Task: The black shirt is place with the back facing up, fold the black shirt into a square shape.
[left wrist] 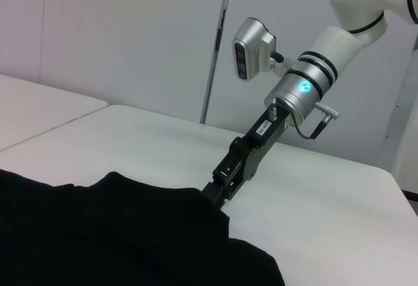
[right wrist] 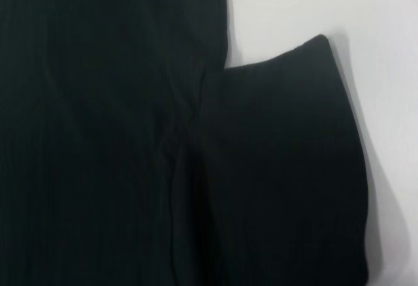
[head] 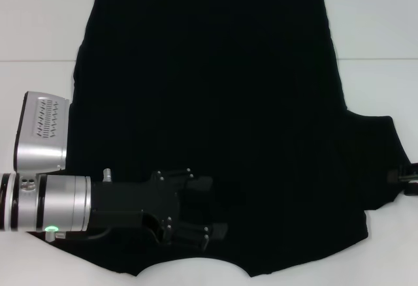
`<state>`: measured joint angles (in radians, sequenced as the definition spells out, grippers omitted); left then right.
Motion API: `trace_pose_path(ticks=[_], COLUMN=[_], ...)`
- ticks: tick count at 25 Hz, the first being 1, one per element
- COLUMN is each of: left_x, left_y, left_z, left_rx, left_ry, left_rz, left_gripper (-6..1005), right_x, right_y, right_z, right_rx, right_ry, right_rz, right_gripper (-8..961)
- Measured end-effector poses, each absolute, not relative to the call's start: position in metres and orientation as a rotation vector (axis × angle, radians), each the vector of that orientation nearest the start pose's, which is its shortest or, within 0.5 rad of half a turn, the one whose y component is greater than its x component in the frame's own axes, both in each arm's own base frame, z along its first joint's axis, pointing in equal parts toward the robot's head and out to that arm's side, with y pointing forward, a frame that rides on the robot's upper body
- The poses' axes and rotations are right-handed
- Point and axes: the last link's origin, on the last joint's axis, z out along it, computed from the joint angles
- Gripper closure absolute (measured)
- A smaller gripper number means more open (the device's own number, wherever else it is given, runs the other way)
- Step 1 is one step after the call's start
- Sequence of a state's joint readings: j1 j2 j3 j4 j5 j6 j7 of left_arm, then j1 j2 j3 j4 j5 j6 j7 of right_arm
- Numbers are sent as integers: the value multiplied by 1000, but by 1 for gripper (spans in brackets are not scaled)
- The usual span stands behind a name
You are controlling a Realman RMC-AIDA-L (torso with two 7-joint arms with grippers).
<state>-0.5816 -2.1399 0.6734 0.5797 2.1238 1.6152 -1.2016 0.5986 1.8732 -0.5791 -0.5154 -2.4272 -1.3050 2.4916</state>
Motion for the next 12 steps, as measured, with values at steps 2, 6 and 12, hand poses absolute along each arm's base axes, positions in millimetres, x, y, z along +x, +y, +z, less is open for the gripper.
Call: trace_pose_path(ticks=[2, 6, 12], left_x=[-243, -243, -244], left_y=[310, 311, 312], left_z=[-44, -44, -44], left_rx=[-2922, -2915, -2907], left_ry=[-413, -414, -419], left_rz=[-705, -713, -705], left_gripper=[65, 65, 65], right_x=[355, 355, 355], right_y=[355, 355, 356], right_z=[62, 62, 62], right_rx=[-1886, -1874, -1862], right_ry=[1997, 2003, 2006], right_rz=[283, 288, 288], right_gripper=[237, 410, 669])
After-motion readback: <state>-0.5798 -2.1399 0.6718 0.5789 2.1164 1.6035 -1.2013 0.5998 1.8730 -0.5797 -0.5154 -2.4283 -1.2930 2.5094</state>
